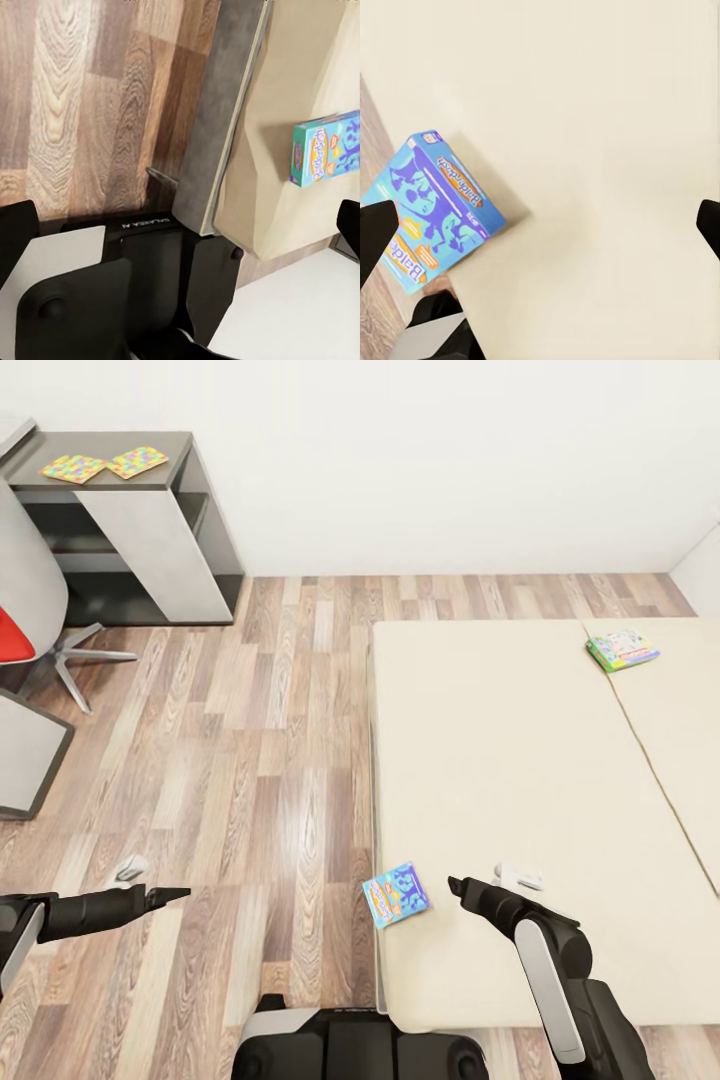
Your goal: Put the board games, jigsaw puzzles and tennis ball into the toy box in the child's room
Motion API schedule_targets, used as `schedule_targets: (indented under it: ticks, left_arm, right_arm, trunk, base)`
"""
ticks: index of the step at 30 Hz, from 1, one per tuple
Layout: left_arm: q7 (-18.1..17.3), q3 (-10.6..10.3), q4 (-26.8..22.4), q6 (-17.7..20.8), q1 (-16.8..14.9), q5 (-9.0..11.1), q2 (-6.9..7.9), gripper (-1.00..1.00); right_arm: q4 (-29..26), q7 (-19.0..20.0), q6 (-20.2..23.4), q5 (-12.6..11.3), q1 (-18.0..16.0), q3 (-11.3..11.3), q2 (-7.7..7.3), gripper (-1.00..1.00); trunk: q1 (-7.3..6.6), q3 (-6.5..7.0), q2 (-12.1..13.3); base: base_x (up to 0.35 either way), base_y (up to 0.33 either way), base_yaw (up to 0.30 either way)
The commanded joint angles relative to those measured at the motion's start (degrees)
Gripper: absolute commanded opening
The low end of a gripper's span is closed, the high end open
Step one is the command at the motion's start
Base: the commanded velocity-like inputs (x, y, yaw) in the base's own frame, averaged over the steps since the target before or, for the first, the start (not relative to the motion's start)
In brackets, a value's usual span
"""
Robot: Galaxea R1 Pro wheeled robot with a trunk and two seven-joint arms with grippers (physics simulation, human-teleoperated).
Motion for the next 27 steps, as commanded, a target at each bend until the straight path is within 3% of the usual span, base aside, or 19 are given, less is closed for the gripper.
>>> schedule_targets:
  ticks: [1, 16, 27]
  left_arm:
    - [-0.03, 0.02, 0.0, 0.52, -0.02, 0.24, -0.07, 1.0]
    - [0.3, 0.02, 0.0, 0.52, -0.02, 0.19, -0.32, 1.0]
    - [6.48, -0.04, 0.0, 0.09, -0.02, 0.22, -1.28, 1.0]
  right_arm:
    - [-0.07, -0.48, 0.18, -0.61, -0.03, -0.1, 0.04, 1.0]
    - [0.11, -0.54, 0.18, -0.56, -0.03, -0.09, 0.04, 1.0]
    - [0.2, -0.65, 0.18, -0.56, -0.03, -0.16, 0.04, 1.0]
  trunk:
    - [0.02, 0.06, -0.05]
    - [0.02, 1.47, -0.05]
    - [0.02, 2.5, -0.05]
  base:
    - [0.0, 0.0, 0.0]
    - [0.0, 0.0, 0.0]
    - [0.0, 0.0, 0.0]
